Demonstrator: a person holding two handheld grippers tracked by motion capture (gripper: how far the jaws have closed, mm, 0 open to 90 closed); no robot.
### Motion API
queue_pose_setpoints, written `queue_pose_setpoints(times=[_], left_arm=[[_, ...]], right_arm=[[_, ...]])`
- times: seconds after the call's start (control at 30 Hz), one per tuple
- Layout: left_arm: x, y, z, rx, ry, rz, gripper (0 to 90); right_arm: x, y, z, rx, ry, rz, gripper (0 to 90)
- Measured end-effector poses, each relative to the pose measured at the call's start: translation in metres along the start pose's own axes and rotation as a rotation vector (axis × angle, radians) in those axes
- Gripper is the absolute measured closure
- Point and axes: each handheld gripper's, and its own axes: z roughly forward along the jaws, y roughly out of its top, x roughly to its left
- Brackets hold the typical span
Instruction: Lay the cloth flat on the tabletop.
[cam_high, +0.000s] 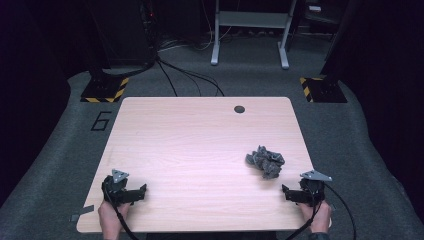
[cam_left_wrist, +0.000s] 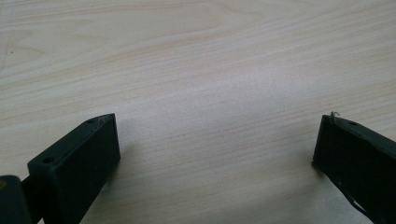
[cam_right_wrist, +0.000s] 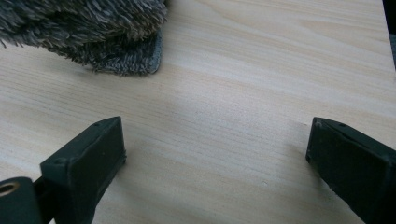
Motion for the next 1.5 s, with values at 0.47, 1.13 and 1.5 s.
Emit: queue_pose_setpoints(times=[0.47, 1.13, 1.5], left_arm=[[0.0, 0.001, 0.0, -0.001, 0.012, 0.007, 0.3], [-0.001, 0.001, 0.0, -0.008, 0.023, 0.015, 0.6], [-0.003, 0.001, 0.0, -0.008, 0.027, 0.024, 0.8]], right_arm=[[0.0, 0.0, 0.0, 0.001, -0.013, 0.018, 2.8], [-0.001, 0.002, -0.001, 0.013, 0.043, 0.036, 0.0], [0.02, 0.035, -0.025, -0.032, 0.146, -0.017, 0.0]])
